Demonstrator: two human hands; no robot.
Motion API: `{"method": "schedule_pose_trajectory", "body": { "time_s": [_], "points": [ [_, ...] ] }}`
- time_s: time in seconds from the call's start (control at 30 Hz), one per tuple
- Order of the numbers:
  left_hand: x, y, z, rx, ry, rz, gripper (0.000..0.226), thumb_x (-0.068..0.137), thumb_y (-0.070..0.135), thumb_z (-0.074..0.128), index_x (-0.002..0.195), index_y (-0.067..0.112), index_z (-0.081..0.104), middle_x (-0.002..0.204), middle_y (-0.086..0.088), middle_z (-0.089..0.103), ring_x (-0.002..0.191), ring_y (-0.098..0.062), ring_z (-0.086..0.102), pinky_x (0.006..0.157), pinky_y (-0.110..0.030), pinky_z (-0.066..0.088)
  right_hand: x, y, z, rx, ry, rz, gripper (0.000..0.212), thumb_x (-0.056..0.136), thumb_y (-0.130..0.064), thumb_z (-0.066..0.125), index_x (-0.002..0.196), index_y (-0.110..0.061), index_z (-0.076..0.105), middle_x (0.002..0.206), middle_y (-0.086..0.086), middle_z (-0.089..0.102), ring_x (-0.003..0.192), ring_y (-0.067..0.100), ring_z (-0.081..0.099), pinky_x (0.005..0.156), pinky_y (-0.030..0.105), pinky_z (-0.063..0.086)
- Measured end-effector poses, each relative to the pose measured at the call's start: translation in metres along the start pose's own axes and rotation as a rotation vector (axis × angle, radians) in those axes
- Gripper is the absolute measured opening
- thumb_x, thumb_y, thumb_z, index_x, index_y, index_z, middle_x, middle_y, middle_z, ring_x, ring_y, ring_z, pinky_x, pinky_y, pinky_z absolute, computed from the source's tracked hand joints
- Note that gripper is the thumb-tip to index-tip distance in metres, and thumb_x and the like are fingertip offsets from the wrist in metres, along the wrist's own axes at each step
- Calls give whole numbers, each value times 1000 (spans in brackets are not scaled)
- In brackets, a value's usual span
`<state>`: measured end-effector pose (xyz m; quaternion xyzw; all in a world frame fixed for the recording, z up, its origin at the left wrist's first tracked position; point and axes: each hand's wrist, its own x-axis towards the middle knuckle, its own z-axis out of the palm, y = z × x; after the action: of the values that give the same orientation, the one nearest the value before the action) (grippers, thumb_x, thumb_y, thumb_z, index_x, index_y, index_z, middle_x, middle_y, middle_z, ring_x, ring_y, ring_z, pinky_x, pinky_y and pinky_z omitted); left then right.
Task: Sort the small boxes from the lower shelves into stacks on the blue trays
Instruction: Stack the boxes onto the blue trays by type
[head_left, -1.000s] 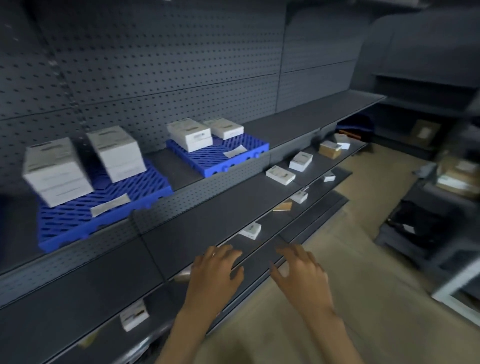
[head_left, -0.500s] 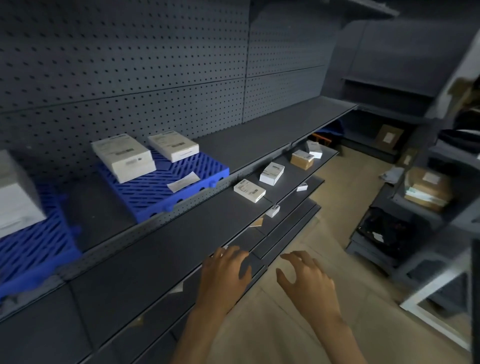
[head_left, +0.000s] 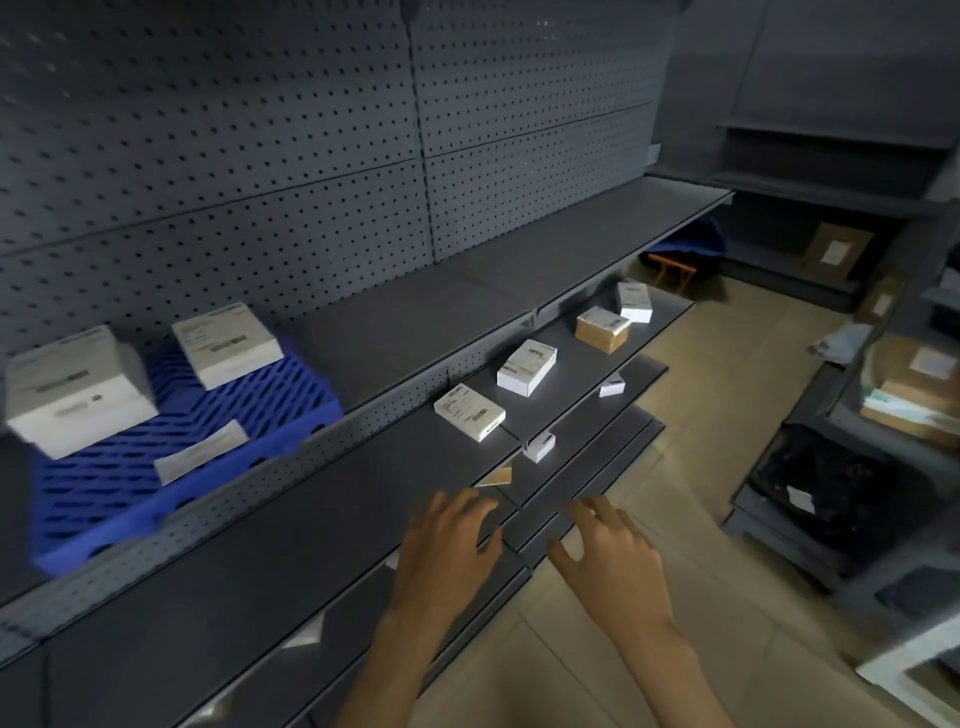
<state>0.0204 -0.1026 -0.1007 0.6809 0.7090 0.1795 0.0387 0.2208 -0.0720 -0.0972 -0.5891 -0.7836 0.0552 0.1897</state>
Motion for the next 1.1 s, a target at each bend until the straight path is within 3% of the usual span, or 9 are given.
{"method": "schedule_pose_trajectory", "body": {
  "time_s": [0.1,0.33,0.47,0.73,0.87,1.1],
  "points": [
    [33,28,10,22,20,-43,37,99,47,52,134,35,58,134,17,59,114,-13,55,89,-33,48,31,38,-3,44,-12,-24,25,81,-35,78,103,-25,72,103,-3,69,84,23,69,63,35,56],
    [88,72,37,78,55,-129,31,95,43,58,126,39,61,121,17,64,107,-14,58,81,-32,46,93,104,5,125,-92,-67,33,87,-41,69,119,-31,69,117,-7,65,102,22,66,75,39,57],
    [119,78,57,89,64,-178,29,95,43,60,124,38,63,119,17,64,105,-12,57,76,-24,36,130,124,17,124,-125,-86,35,87,-41,70,122,-35,68,119,-9,65,103,20,67,79,35,58],
    [189,44,119,48,32,-332,26,92,40,63,118,39,62,110,15,64,102,-15,60,81,-35,50,221,142,67,126,-244,-177,36,90,-41,66,126,-35,65,130,-10,62,113,18,65,91,36,56],
    [224,22,158,14,36,-461,22,85,37,71,106,32,68,101,9,68,90,-20,66,69,-38,53,264,145,96,150,-326,-187,33,91,-41,64,124,-38,65,129,-15,62,113,13,63,89,30,54],
    [265,-11,216,99,-16,-576,38,80,39,73,117,28,68,119,3,69,100,-25,66,73,-41,55,317,156,142,145,-408,-224,32,87,-35,69,119,-36,66,120,-10,66,108,18,66,80,33,55]
  ]
}}
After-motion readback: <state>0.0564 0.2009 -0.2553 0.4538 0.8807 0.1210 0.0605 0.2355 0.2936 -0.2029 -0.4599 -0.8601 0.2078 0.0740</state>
